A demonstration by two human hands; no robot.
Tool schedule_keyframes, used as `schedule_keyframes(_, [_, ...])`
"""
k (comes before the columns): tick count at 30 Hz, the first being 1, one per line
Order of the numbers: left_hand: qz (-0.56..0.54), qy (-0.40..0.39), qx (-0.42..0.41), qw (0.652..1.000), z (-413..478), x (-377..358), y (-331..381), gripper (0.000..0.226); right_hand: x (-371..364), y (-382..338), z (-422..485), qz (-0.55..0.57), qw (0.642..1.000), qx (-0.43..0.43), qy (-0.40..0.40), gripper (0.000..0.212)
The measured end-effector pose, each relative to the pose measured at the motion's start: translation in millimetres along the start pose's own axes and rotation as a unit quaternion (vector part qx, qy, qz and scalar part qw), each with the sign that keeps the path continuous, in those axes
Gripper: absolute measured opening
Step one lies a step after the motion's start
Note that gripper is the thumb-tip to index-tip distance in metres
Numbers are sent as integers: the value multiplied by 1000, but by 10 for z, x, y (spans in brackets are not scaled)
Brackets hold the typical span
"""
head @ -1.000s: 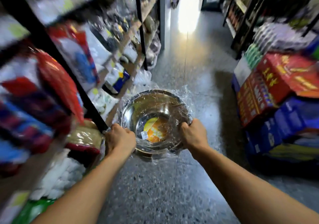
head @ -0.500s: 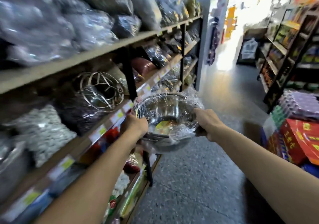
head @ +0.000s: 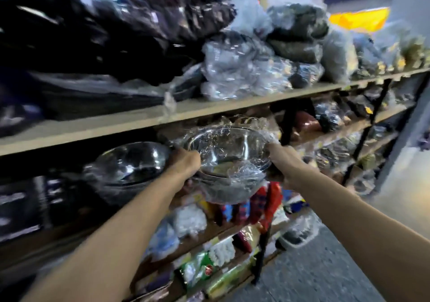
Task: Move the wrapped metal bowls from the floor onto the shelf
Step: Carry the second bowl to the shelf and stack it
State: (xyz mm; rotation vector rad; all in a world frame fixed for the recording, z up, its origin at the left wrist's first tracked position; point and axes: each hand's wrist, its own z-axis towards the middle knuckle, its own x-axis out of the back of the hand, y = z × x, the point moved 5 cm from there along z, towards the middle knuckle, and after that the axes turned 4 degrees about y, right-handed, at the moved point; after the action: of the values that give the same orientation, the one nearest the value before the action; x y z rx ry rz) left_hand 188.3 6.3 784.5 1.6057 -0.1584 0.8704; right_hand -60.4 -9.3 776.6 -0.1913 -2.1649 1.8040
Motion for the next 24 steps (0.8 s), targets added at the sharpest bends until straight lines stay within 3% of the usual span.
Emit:
schedule_keyframes(4, [-15,60,32,998,112,577,-275,32,-679,-196,-36,6,997,30,-76,15])
schedule_keyframes(15, [-84,162,85,980,425,1339,-718,22,-1735,-356,1,37,985,5,-169,16])
schedule_keyframes(21, [-101,196,100,970,668,1552,-1014,23,-2224,-327,32,76,970,-17,-230,42])
schedule_keyframes(24, [-81,207,101,970,765,1653,-1115,27,-2426,-373,44,88,968,-14,-234,41])
